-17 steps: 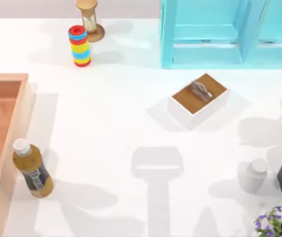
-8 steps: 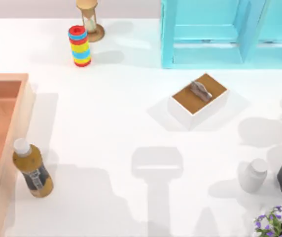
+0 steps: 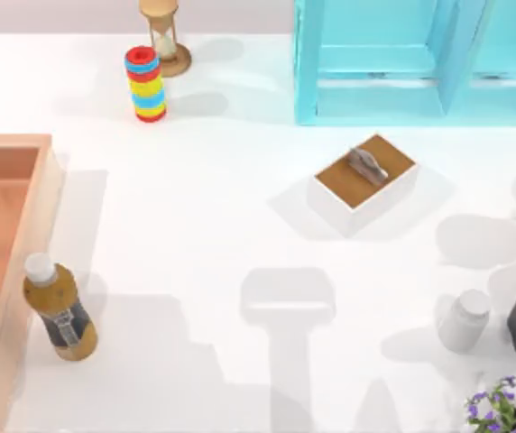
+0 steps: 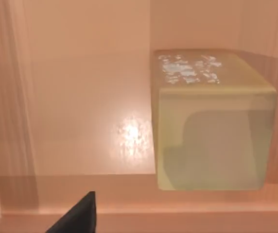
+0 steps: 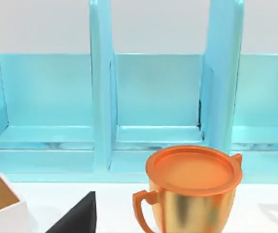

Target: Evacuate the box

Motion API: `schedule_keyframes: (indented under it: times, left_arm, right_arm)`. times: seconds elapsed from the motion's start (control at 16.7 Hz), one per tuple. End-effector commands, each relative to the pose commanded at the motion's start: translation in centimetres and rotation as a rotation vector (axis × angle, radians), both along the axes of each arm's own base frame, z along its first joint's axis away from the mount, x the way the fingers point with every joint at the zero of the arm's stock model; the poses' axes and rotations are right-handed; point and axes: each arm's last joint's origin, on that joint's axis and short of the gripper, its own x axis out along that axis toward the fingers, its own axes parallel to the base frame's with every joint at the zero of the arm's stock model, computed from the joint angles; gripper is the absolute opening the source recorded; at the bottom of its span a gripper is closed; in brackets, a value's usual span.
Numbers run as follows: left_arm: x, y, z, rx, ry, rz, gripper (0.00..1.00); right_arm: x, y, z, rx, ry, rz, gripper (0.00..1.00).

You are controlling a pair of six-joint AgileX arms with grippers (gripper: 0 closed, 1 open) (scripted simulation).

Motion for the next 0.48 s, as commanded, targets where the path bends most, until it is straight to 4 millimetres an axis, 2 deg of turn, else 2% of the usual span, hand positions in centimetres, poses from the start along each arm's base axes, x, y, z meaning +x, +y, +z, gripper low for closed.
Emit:
schedule_keyframes:
  times: [0.18,0.48]
  left_arm:
    - [0.2,0.1,-2.0,-0.003,0.008,0.003,1.00]
    - [0.5,0.2,-7.7,0.003,-0.012,0.003,1.00]
  right_arm:
    - [0.0,0.0,0.0,0.000,0.000,0.000,1.00]
    - [0.0,0.0,0.0,0.000,0.000,0.000,1.00]
